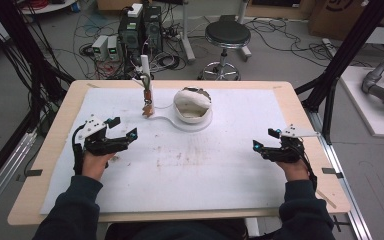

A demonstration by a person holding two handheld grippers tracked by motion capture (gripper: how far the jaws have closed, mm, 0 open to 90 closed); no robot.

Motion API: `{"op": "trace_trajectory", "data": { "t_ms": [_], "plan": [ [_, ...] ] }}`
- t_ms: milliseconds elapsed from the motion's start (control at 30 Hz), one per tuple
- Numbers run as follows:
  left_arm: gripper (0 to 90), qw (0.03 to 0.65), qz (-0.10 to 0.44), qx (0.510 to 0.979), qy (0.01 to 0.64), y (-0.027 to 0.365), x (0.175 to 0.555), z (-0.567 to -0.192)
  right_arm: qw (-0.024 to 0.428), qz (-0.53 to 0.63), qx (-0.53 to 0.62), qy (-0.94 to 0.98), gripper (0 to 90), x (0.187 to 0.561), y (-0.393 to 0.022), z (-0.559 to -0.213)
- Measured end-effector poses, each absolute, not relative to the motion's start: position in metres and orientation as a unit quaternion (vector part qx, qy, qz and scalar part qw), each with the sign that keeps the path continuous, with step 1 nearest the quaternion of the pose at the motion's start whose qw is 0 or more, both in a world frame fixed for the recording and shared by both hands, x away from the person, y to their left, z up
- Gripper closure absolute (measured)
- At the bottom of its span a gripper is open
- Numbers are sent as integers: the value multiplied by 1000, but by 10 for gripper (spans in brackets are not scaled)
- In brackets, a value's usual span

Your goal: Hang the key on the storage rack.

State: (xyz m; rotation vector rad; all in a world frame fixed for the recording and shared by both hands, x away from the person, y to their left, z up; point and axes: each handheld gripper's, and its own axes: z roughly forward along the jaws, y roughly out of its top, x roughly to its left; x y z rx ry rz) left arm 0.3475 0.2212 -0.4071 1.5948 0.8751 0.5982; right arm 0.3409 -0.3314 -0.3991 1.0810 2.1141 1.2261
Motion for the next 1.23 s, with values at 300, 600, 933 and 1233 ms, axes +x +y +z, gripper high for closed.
{"op": "trace_trajectory", "data": {
  "t_ms": [300, 600, 933, 1233],
  "plan": [
    [186, 583, 251, 682, 364, 219, 345, -408, 232, 446, 399, 767, 216, 339, -332, -400],
    [186, 577, 252, 682, 373, 221, 345, -410, 233, 444, 398, 768, 216, 339, -331, -400],
    [186, 576, 249, 678, 382, 225, 347, -411, 230, 444, 399, 768, 216, 341, -331, -402],
    [186, 576, 247, 678, 384, 224, 348, -412, 228, 447, 401, 767, 216, 342, -332, -403]
  ]
}}
